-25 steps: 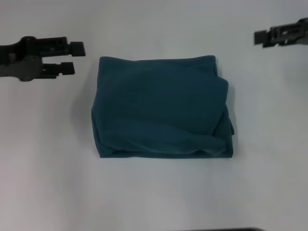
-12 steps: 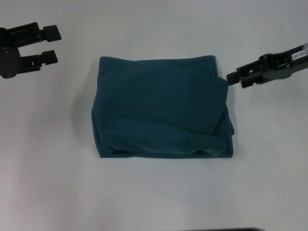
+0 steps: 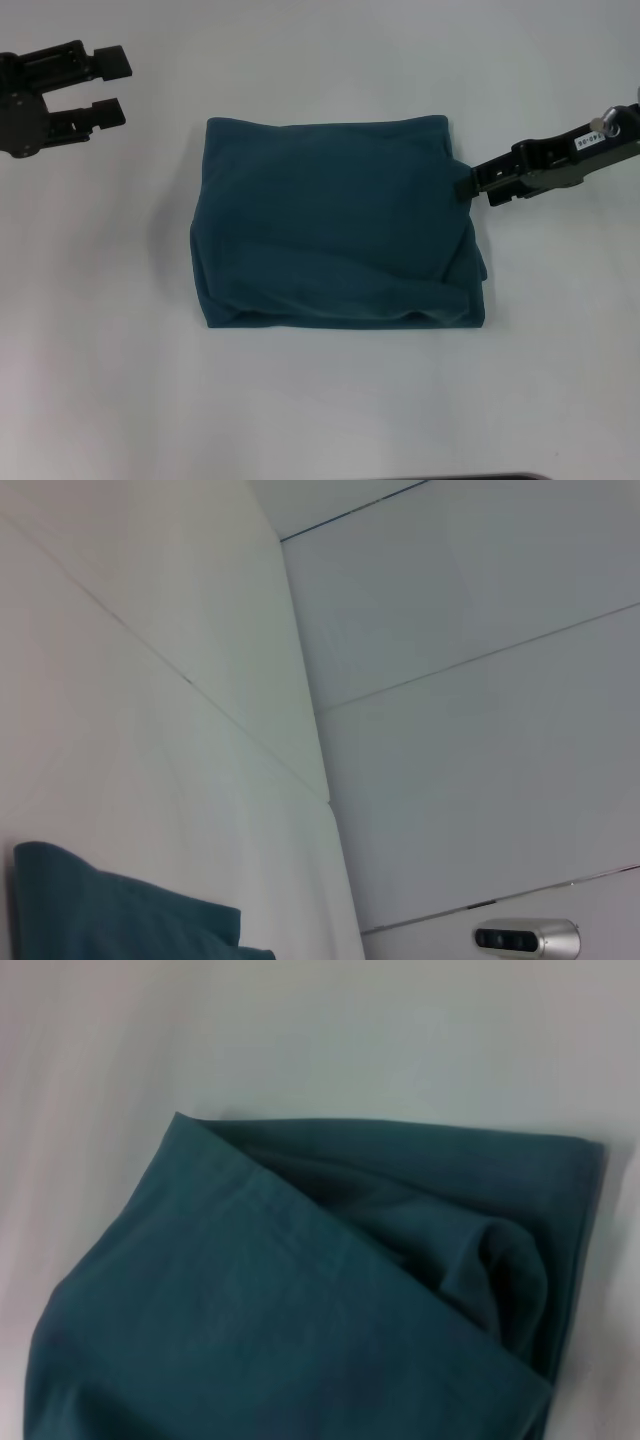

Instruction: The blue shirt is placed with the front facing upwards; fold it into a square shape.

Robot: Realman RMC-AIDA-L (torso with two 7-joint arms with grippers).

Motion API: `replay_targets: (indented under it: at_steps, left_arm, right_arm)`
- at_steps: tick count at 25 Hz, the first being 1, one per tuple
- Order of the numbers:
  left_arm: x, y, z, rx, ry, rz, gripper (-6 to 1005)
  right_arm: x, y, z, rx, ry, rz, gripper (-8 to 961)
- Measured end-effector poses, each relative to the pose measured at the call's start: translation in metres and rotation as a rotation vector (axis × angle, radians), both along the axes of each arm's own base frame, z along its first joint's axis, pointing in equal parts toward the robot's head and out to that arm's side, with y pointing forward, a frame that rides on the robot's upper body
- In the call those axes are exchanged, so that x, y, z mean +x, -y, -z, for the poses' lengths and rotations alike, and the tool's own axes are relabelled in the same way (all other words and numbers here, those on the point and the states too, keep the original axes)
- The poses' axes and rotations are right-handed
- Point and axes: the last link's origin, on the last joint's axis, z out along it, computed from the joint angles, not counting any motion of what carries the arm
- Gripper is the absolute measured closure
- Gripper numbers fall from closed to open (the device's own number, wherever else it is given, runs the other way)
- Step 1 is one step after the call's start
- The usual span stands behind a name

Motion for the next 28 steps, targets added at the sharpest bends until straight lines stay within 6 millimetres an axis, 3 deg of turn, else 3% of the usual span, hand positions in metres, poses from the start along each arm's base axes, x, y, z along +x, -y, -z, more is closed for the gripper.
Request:
replay_targets:
  at_steps: [26, 28]
  left_arm:
    - [-0.002, -0.001, 0.007, 0.0, 0.011, -0.006, 186]
    - [-0.002, -0.001, 0.007, -0.001, 0.011, -0.006, 186]
  right_arm:
    - [-0.001, -0.008, 0.017, 0.062, 0.013, 0.021, 320]
    - [-0.001, -0.008, 0.017, 0.061, 0.015, 0.02, 558]
